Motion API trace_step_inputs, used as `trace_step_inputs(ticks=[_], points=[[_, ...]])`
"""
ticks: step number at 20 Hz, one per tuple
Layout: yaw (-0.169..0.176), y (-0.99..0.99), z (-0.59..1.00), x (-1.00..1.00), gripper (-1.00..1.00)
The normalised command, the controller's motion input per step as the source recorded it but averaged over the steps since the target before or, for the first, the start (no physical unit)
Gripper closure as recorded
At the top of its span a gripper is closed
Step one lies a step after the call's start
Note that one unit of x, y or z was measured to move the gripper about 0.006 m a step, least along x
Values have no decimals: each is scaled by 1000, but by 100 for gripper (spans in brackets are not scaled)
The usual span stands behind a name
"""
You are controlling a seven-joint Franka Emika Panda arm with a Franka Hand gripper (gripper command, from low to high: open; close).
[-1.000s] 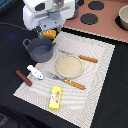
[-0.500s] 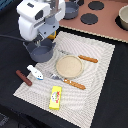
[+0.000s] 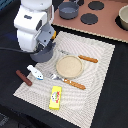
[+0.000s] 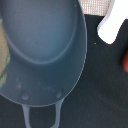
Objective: Interact with the objects in diverse but meaningful ways.
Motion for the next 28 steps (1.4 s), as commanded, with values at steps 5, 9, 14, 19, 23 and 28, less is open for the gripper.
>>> trace_step_inputs(ticks=[5,9,14,19,23,28], points=[[0,-123,-346,-249,-100],[0,-42,-317,-241,-100],[0,-60,-366,-305,-100],[0,-17,-353,-348,-100],[1,-38,-349,-391,-100],[2,-22,-287,-356,100]])
